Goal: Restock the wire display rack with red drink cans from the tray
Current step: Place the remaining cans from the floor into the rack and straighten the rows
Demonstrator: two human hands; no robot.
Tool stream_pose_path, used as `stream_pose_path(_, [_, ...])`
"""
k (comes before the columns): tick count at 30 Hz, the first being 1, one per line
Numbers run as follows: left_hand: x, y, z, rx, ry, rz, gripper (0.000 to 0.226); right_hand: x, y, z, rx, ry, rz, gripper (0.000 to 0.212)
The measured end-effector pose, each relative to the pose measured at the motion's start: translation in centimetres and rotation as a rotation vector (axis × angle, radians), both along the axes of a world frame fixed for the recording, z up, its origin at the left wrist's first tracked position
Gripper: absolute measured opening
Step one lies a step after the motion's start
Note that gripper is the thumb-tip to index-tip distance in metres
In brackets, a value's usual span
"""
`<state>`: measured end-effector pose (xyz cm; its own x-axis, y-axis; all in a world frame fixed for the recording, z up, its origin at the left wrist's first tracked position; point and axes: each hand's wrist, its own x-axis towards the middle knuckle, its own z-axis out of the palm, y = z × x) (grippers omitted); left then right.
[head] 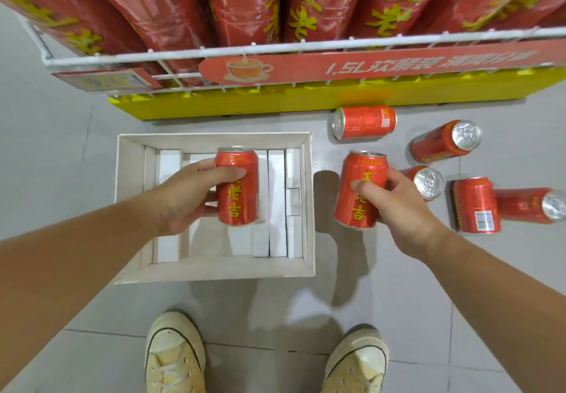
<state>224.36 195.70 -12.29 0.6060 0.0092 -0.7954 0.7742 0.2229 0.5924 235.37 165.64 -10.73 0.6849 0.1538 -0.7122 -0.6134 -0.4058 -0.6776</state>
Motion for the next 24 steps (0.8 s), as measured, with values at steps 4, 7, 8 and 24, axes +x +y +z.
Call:
stream_pose_path(4, [1.7,-1.6,6.9,-0.005,-0.038,0.093,0.051,-0.2,0.9,6.3,0.03,-0.029,0.012,0.023])
stream_pose_path(7, [3.2,-3.0,13.5,0.0,-0.071,0.075,0.039,0.0,1.5,12.4,0.063,-0.063,-0.011,0.026])
stream_pose_path(8, [3.7,-3.4,16.0,0.016,-0.076,0.08,0.039,0.0,1.7,14.7,0.073,-0.08,-0.026,0.031])
stream_pose_path(24, [6.9,-5.3,62.0,0.133,-0.25,0.01,0.018,-0.3,3.0,59.8,0.147,-0.36,-0.197,0.021])
